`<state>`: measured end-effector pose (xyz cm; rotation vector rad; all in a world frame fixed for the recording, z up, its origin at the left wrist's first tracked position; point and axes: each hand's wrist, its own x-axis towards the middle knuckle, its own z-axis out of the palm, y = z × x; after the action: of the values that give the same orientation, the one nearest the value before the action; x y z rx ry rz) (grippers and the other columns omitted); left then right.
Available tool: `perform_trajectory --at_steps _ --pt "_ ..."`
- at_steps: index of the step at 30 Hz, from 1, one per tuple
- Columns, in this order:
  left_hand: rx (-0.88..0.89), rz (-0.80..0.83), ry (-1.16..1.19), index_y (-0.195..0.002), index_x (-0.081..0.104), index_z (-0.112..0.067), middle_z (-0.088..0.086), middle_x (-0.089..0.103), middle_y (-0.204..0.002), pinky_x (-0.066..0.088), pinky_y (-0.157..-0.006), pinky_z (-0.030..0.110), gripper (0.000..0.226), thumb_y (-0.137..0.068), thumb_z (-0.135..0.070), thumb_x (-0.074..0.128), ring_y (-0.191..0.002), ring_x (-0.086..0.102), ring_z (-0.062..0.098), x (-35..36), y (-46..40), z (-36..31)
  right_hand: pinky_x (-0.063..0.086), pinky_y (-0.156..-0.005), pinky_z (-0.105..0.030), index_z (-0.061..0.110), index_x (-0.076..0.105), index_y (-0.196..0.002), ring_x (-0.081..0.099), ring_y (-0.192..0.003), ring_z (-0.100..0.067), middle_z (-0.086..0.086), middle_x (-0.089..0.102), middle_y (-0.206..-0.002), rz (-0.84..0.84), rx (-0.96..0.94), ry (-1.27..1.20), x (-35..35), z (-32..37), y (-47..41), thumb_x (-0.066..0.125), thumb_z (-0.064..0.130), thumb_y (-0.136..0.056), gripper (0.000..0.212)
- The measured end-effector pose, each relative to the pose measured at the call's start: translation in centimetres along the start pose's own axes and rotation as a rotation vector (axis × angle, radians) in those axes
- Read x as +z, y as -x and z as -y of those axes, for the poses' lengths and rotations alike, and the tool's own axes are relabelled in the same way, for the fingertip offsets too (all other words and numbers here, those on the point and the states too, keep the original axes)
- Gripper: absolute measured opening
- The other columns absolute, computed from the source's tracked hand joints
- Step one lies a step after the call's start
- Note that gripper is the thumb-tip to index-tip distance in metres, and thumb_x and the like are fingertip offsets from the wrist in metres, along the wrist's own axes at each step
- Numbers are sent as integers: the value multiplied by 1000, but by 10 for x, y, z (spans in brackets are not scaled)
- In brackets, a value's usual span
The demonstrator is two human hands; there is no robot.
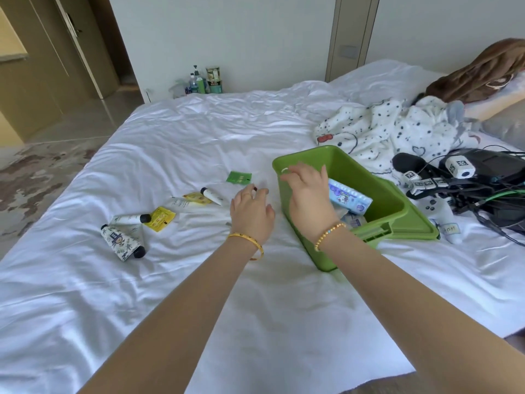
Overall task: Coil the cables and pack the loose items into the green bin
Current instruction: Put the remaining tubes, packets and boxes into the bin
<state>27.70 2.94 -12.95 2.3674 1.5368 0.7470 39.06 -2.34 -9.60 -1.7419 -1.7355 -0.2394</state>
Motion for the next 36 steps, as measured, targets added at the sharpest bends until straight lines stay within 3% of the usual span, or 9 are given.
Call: perform_trajectory --at_steps 3,6,9,14,21,26,29,32,36 --pt "-92 72 -8 -140 37 -14 16 24 -151 19 -114 38 47 -94 -19 45 -140 20 30 -2 2 35 27 -109 -59 -3 66 -98 55 -112 -38 -23 61 -108 10 -179 -39 26 21 1 35 -4 -66 44" --pt "-143 165 -42 -141 34 -13 15 21 -152 25 -112 40 49 -94 -18 45 -140 20 31 2 2 69 41 -99 -45 -4 61 -110 51 -113 -37 -22 57 -116 164 -163 -83 61 23 8 42 -15 -69 46" --pt "-174 243 -80 -144 28 -15 14 20 -154 28 -112 41 52 -94 -20 44 -141 19 30 11 0 95 35 -102 -35 4 49 -127 43 -120 -31 -14 49 -128 300 6 -88 97 11 16 40 -12 -78 52" --pt "-133 324 -124 -145 27 -22 11 19 -155 30 -112 43 57 -93 -30 49 -142 17 29 36 -8 114 32 -108 -39 9 24 -143 33 -129 -31 -15 33 -141 455 320 -93 146 -12 12 37 -3 -87 59" --pt "44 296 -286 -124 47 -14 7 52 -128 35 -101 36 36 -92 -28 45 -125 41 25 65 -32 112 37 -94 -40 13 29 -138 43 -118 -35 -21 51 -125 454 594 -123 180 -25 -23 33 16 -97 42" --pt "79 260 -416 -116 54 -10 8 56 -121 41 -87 36 33 -96 -32 40 -115 48 29 66 -42 116 32 -101 -44 23 17 -146 33 -125 -36 -14 35 -140 411 470 -100 194 -23 -42 37 8 -92 60" --pt "52 241 -406 -112 55 -9 10 58 -114 42 -83 37 28 -97 -21 35 -108 51 30 58 -40 136 26 -107 -44 30 29 -142 18 -135 -33 -9 14 -153 483 322 -79 200 -15 -51 41 -1 -83 68" --pt "-21 244 -231 -102 58 -7 13 59 -104 40 -78 36 26 -98 -21 36 -100 54 32 45 -36 163 17 -115 -43 35 44 -132 -4 -144 -27 -3 2 -158 623 251 -89 207 -16 -63 44 2 -81 61" --pt "-171 224 36 -86 57 -6 15 62 -95 31 -66 27 23 -97 -21 42 -89 53 27 38 -31 177 17 -115 -40 29 45 -126 -10 -143 -29 -9 8 -154 749 262 -50 210 -16 -79 51 20 -84 43"
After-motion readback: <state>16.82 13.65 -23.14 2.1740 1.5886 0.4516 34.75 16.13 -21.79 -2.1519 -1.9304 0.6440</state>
